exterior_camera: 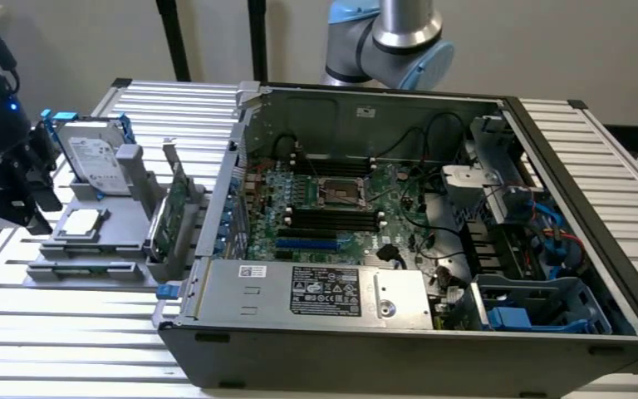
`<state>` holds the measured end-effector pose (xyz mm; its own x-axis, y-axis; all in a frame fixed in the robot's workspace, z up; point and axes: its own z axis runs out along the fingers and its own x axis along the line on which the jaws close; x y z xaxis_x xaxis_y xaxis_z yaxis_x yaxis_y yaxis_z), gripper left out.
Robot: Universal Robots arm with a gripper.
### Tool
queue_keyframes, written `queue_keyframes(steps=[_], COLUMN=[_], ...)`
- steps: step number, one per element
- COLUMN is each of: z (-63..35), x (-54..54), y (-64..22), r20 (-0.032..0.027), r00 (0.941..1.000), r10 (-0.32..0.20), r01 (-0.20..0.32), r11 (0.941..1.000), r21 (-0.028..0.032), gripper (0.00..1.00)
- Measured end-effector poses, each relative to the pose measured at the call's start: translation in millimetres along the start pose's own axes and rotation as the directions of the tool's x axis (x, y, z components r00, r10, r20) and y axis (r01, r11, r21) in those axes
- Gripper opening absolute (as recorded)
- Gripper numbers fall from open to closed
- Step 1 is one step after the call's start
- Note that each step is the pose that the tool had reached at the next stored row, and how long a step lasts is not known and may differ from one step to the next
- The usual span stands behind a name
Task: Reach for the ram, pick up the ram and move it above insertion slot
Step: 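Pick up the ram and move it above insertion slot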
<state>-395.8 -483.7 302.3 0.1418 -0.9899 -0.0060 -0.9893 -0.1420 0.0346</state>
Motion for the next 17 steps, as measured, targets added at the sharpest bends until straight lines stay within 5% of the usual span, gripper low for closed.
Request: queue_keyframes(steps=[17], z=[30.8], x=[1.2], y=[-1.2], r20=[0.0], r00=[1.0], r10=[0.0], r01=[0.0], r11=[1.0], r21=[0.0], gripper=[0.42])
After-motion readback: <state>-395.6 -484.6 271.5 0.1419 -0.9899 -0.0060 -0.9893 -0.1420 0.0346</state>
